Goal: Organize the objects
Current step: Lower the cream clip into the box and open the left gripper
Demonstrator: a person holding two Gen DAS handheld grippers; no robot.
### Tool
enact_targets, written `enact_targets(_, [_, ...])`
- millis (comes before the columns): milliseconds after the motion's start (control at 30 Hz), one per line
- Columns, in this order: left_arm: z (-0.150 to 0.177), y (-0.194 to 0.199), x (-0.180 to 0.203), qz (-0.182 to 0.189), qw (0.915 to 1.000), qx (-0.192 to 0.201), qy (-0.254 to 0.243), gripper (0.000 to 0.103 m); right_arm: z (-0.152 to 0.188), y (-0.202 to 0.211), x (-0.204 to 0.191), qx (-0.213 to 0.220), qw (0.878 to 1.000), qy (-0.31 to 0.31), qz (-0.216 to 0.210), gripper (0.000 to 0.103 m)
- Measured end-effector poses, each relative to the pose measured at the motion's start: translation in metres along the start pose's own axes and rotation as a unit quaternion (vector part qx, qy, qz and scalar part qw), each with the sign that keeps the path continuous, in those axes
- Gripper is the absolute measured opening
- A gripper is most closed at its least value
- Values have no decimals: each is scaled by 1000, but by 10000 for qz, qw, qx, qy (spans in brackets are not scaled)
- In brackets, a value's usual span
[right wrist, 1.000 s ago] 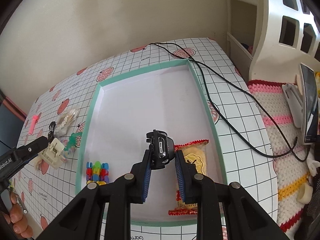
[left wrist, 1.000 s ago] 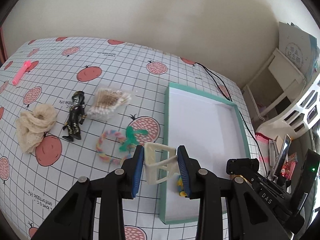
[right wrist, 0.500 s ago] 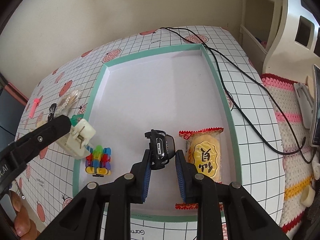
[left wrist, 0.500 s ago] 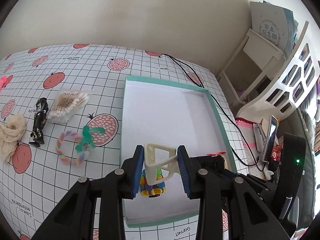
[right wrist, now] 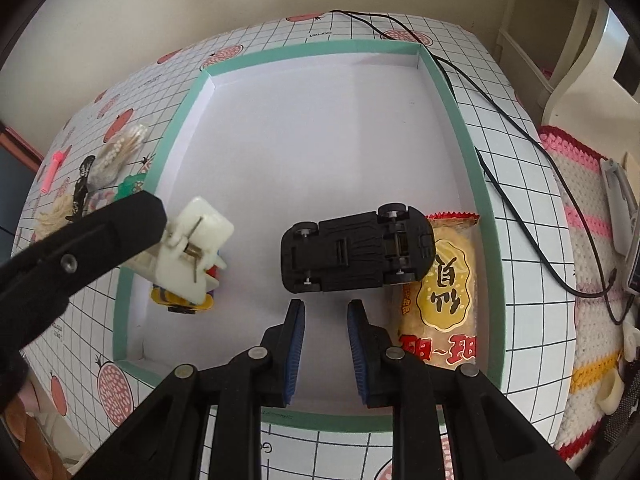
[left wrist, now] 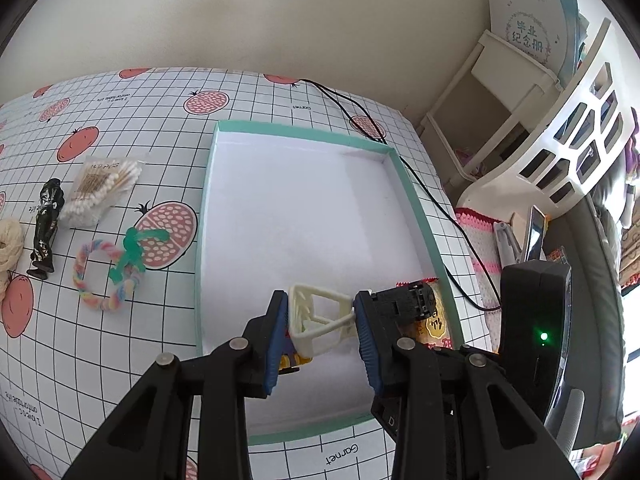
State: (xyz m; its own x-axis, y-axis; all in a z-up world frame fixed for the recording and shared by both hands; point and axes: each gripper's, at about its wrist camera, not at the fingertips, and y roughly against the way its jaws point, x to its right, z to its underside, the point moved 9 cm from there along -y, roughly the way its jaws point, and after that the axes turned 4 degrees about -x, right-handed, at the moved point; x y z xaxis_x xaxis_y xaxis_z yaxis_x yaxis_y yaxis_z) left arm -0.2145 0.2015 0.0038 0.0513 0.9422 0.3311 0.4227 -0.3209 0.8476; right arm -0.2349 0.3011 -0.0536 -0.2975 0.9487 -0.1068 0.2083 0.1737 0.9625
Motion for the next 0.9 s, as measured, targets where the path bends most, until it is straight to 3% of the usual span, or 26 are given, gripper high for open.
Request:
enact_targets(200, [-2,0,-5,59,9999,9,113,36,-1,1,3,3,10000,-94,-32,24])
enact_targets(367, [-3,2,-13,125,9994,2,323,44,-2,2,2,2,9999,-104,-6,26])
enact_targets(633, [-6,7,-22,248,9979,87,597,50,-1,2,1,-4,10000,-76,-4,26])
enact_targets(900, [-7,7,-28,174,9975,101,673,51,-2,0,-3,-9,10000,-48,2,26])
